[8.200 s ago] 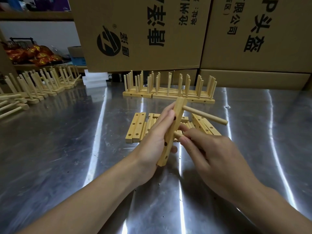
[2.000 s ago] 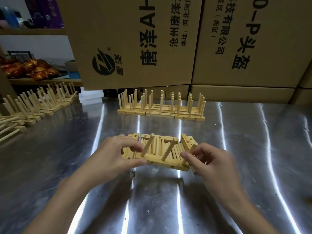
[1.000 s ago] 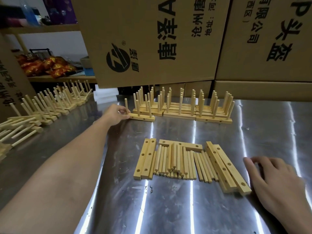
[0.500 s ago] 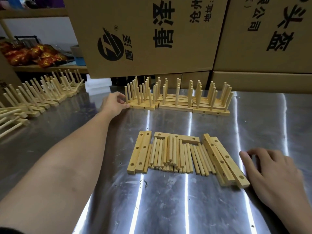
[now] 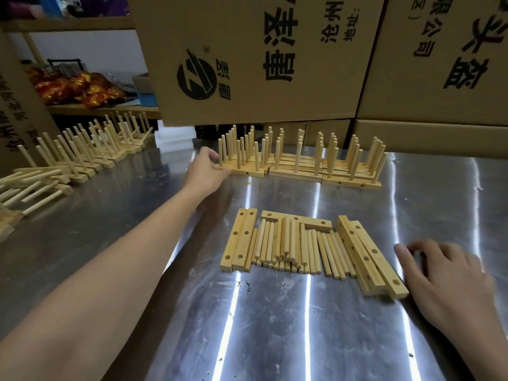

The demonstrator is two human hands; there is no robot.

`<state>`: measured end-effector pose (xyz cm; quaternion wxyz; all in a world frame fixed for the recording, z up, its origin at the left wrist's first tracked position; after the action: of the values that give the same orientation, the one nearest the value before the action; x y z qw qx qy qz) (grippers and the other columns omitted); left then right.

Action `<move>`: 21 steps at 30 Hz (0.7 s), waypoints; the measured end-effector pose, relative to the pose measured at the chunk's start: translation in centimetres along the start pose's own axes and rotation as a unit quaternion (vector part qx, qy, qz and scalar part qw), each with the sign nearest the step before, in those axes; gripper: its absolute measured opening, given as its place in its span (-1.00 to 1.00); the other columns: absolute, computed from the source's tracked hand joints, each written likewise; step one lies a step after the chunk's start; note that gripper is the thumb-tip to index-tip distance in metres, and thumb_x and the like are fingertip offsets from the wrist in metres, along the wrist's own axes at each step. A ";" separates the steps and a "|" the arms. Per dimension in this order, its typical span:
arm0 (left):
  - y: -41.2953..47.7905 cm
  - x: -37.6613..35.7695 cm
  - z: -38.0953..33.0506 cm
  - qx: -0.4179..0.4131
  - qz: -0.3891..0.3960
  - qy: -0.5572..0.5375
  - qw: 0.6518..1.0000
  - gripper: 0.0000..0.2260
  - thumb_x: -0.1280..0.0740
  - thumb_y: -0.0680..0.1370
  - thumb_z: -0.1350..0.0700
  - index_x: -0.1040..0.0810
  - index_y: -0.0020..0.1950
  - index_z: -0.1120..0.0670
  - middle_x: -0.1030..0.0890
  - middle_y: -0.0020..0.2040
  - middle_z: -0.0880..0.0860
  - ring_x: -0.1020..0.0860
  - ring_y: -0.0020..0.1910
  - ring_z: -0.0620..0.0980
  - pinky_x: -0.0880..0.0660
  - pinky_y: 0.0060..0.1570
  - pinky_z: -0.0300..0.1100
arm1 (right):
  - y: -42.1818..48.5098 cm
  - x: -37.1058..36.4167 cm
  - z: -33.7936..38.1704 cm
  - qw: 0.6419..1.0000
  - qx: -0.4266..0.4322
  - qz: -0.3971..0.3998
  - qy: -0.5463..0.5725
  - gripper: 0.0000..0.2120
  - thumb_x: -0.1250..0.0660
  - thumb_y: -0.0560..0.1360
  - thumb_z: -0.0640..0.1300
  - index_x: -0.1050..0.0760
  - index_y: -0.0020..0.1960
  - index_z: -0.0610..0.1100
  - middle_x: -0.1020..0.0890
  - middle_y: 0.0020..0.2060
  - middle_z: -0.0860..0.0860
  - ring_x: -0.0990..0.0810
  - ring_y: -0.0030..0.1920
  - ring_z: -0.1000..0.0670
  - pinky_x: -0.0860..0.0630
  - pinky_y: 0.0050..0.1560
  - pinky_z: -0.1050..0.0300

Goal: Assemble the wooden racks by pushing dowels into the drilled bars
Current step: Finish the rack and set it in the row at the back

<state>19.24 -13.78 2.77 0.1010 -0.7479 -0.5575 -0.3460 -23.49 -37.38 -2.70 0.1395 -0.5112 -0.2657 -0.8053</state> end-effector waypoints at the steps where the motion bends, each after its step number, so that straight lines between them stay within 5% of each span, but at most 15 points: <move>1: -2.2 0.2 -0.7 -0.021 0.038 -0.014 0.999 -0.71 -0.46 0.63 0.03 -0.50 0.31 0.00 -0.60 0.02 -0.03 -0.61 0.04 0.01 -0.56 -0.01 -0.07 | -0.1 0.1 0.1 1.000 0.000 0.003 0.004 -0.52 0.00 0.60 0.47 -0.54 0.09 0.20 -0.55 0.14 -0.08 -0.45 0.20 -0.25 -0.38 0.17 -0.19; 5: -11.8 1.0 -1.5 -0.081 0.108 -0.015 0.991 -0.87 -0.37 0.69 0.06 -0.60 0.21 -0.12 -0.63 0.06 -0.16 -0.58 0.03 -0.23 -0.45 -0.15 -0.35 | 0.0 0.7 0.7 1.000 0.002 0.005 0.006 -0.43 -0.01 0.55 0.44 -0.60 0.17 0.11 -0.57 0.16 -0.14 -0.48 0.21 -0.28 -0.42 0.19 -0.20; 8: -17.3 1.9 -0.9 -0.094 0.038 -0.021 0.995 -0.85 -0.36 0.68 0.11 -0.63 0.11 -0.16 -0.64 -0.03 -0.20 -0.57 -0.06 -0.28 -0.43 -0.19 -0.42 | 0.1 1.0 0.8 1.000 0.008 0.022 -0.014 -0.39 0.00 0.56 0.44 -0.60 0.24 0.08 -0.57 0.21 -0.15 -0.47 0.24 -0.28 -0.43 0.22 -0.21; 12: -19.4 3.8 -1.0 -0.145 -0.047 0.031 0.988 -0.84 -0.33 0.67 0.11 -0.62 0.14 -0.14 -0.60 -0.02 -0.21 -0.55 -0.07 -0.21 -0.48 -0.11 -0.19 | -0.2 0.8 0.7 0.999 0.027 0.027 -0.021 -0.38 0.01 0.58 0.44 -0.57 0.30 0.09 -0.56 0.26 -0.12 -0.45 0.27 -0.25 -0.41 0.22 -0.19; 17: -19.5 3.0 -1.5 -0.199 0.007 0.134 0.971 -0.80 -0.31 0.69 -0.03 -0.62 0.28 -0.18 -0.52 0.11 -0.27 -0.48 0.16 -0.16 -0.51 0.09 -0.07 | 0.0 0.7 0.5 0.997 0.045 0.023 -0.050 -0.49 -0.11 0.57 0.39 -0.57 0.28 0.10 -0.56 0.24 -0.09 -0.46 0.26 -0.22 -0.41 0.19 -0.15; 21: -19.5 2.9 -1.4 -0.201 -0.009 0.151 0.968 -0.80 -0.29 0.69 -0.07 -0.69 0.21 -0.18 -0.54 0.11 -0.27 -0.46 0.17 -0.18 -0.46 0.03 -0.10 | 0.3 0.5 0.3 0.998 0.046 0.019 -0.048 -0.51 -0.14 0.58 0.38 -0.56 0.29 0.11 -0.56 0.22 -0.07 -0.46 0.25 -0.21 -0.42 0.19 -0.15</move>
<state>1.48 -5.35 1.11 0.0289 -0.6869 -0.4613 -0.5608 -23.37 -37.42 -2.06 0.1651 -0.5469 -0.2993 -0.7642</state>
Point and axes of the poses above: each hand's wrist, its own y-axis towards the middle knuckle, its own x-axis out of the back of the hand, z = x × y, the point moved 5 cm from there along y, towards the middle knuckle
